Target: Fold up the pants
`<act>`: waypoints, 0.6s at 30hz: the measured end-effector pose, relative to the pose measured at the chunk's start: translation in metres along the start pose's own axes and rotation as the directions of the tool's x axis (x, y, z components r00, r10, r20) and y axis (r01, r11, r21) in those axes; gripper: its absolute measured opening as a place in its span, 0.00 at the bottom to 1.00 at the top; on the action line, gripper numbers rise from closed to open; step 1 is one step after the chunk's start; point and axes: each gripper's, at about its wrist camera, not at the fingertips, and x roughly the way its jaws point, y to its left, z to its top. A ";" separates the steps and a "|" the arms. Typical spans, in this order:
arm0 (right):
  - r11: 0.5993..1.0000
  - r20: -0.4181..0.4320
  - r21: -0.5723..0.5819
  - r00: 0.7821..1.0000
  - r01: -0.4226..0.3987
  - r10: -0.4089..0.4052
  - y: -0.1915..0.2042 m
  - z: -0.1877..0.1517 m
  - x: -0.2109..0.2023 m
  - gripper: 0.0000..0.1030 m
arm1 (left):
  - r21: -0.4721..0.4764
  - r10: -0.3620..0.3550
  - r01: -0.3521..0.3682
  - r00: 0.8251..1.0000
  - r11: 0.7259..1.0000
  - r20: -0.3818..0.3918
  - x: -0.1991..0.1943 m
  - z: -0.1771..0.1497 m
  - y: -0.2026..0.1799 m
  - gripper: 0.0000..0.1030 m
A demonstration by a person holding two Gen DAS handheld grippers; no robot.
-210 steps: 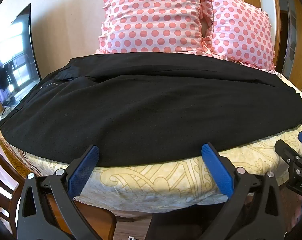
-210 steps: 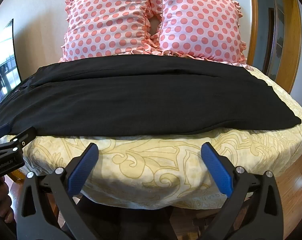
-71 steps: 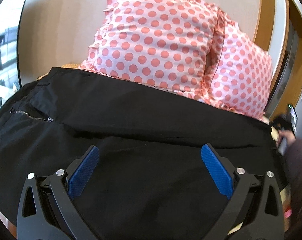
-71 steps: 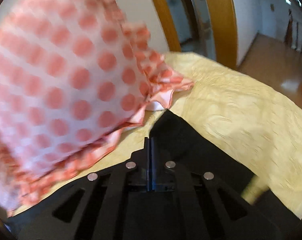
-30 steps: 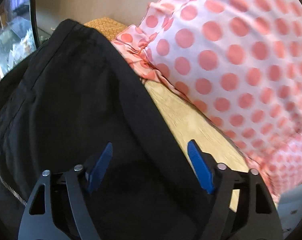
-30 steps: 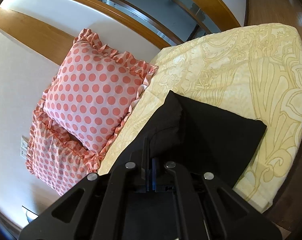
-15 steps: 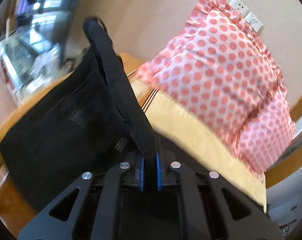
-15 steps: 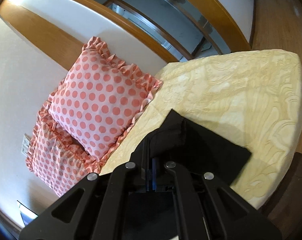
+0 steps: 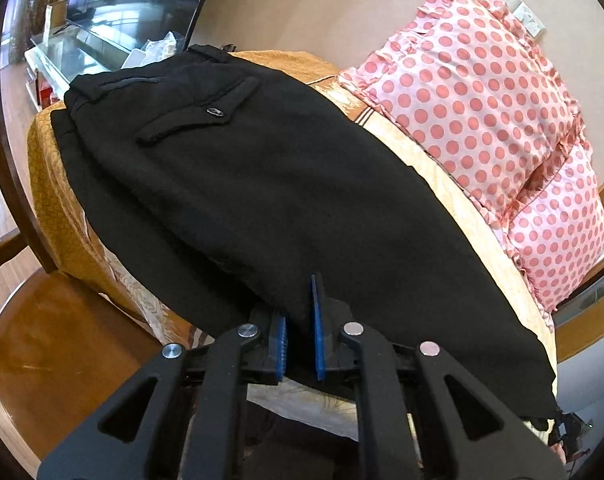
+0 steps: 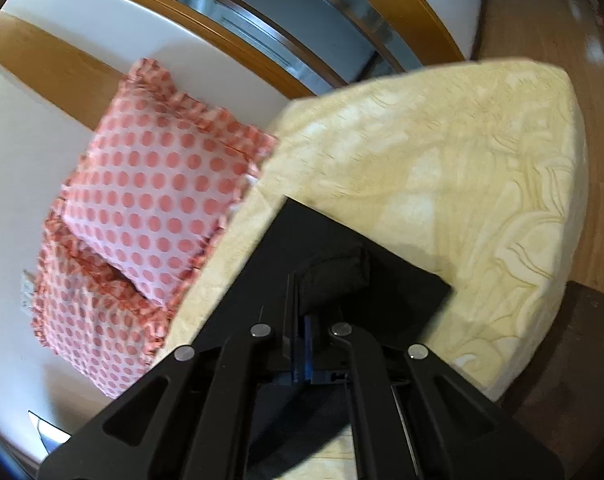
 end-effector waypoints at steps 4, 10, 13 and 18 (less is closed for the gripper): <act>1.000 0.018 -0.003 1.000 0.014 -0.014 -0.005 -0.004 -0.008 0.02 | 0.003 -0.021 0.021 1.000 1.000 0.009 -0.004 -0.005 0.004 0.10; 0.999 0.017 -0.017 0.999 0.035 -0.035 -0.008 -0.005 -0.009 0.02 | 0.043 -0.017 0.016 0.999 0.999 0.027 -0.006 -0.012 0.003 0.10; 0.998 0.007 0.006 0.998 0.058 -0.058 -0.013 -0.010 -0.010 0.02 | 0.036 -0.034 0.033 0.999 0.999 0.025 -0.007 -0.013 0.007 0.10; 0.996 0.017 -0.015 0.996 0.084 -0.084 -0.017 -0.013 -0.018 0.02 | 0.062 -0.047 0.046 0.999 0.997 0.012 -0.006 -0.009 0.007 0.10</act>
